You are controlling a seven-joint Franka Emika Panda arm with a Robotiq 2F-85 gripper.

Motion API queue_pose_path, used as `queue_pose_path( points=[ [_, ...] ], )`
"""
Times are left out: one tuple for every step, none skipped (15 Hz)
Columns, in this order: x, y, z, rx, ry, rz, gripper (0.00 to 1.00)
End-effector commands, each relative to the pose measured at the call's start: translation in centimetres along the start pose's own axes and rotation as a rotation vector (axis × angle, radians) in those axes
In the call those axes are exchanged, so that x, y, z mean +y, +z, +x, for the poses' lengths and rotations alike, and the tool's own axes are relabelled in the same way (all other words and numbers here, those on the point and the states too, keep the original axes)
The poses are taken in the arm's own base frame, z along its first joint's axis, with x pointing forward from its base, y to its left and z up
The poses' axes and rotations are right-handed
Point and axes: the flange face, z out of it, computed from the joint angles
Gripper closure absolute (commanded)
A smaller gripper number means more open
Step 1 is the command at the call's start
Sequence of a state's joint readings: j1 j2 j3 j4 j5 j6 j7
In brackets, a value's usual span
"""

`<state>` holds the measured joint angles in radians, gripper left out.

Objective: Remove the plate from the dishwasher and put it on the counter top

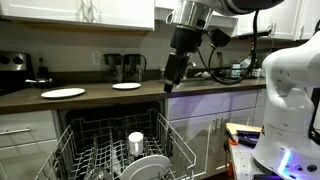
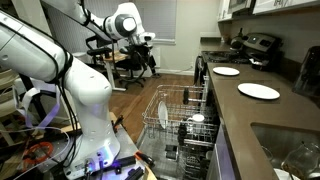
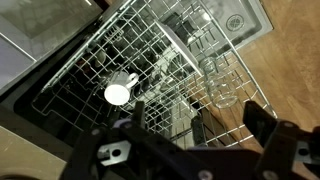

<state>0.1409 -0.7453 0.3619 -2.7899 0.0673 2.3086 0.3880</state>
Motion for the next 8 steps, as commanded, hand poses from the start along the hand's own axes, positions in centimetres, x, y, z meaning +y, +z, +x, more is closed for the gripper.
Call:
queue_pose_path(
  points=[
    [0.6, 0.4, 2.7, -0.015, -0.069, 0.009, 0.0],
    [0.8, 0.6, 3.3, -0.019, -0.087, 0.013, 0.0],
    [1.0, 0.9, 4.0, -0.027, -0.105, 0.022, 0.0],
    [1.1, 1.2, 4.4, -0.036, -0.123, 0.027, 0.0],
    [1.3, 1.7, 5.0, -0.051, -0.144, 0.041, 0.0],
    [1.4, 2.0, 5.5, -0.06, -0.16, 0.051, 0.0],
    [1.5, 2.5, 5.9, -0.069, -0.181, 0.069, 0.0],
    [1.5, 2.9, 6.4, -0.076, -0.196, 0.078, 0.0]
  ],
)
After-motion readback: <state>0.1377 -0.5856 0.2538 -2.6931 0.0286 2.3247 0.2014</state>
